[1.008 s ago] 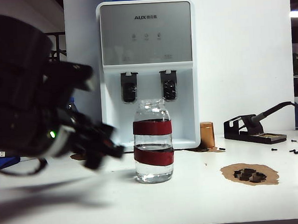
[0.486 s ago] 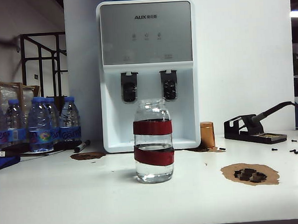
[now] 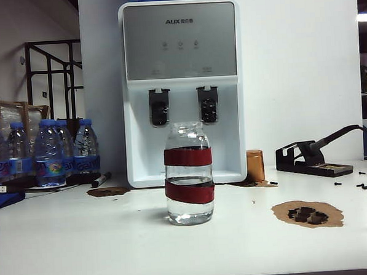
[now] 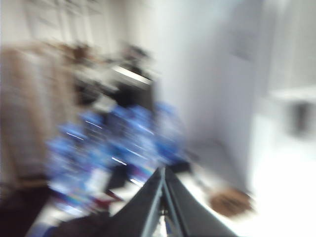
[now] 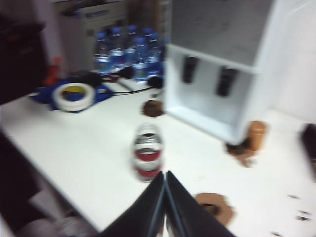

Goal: Pick up the water bottle with two loops of red belts, then reach the front water dispenser and gently press the gray-black baffle horizontally to get a little water.

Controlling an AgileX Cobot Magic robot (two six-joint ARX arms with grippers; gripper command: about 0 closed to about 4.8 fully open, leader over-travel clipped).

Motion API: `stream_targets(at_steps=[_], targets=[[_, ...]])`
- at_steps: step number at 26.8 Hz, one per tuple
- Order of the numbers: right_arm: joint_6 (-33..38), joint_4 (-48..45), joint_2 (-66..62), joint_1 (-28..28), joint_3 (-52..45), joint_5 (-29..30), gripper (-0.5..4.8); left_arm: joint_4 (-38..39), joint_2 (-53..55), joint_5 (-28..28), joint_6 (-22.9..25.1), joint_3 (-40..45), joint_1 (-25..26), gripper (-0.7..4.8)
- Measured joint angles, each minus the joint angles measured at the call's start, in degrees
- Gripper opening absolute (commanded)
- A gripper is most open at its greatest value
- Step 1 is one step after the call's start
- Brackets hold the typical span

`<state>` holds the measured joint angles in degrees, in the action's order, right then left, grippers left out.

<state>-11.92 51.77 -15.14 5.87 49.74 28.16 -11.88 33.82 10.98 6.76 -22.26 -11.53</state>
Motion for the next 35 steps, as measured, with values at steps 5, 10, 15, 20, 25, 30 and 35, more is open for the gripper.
stream_targets(at_steps=[5,10,15,20,25,30,35], targets=[[0.31,-1.75,5.27,0.0,-0.55,-9.55,-0.03,7.52,-8.04,-2.78,-3.3,4.04,-0.02,-0.05],[6.49,-11.04,15.17,0.0,-11.15,-16.33,-0.02,7.89,-12.02,5.44,3.96,15.37,0.02,-0.05],[8.68,-17.79,14.95,0.0,-20.24,-16.22,-0.02,3.67,-14.86,7.67,5.81,16.37,1.55,-0.05],[11.08,-29.81,14.95,0.0,-26.56,-16.17,-0.03,4.85,-14.82,1.57,4.11,20.09,3.04,-0.05],[15.41,-40.17,14.97,0.0,-33.86,-17.92,-0.03,6.14,-14.69,-0.9,3.28,21.9,3.04,-0.05],[19.12,-50.42,14.97,0.0,-42.6,-24.04,-0.03,5.53,-15.45,-0.9,3.1,21.9,3.04,-0.05],[20.79,-54.16,14.99,0.0,-47.1,-30.97,-0.02,11.69,-26.49,-0.79,3.15,21.9,3.56,-0.05]])
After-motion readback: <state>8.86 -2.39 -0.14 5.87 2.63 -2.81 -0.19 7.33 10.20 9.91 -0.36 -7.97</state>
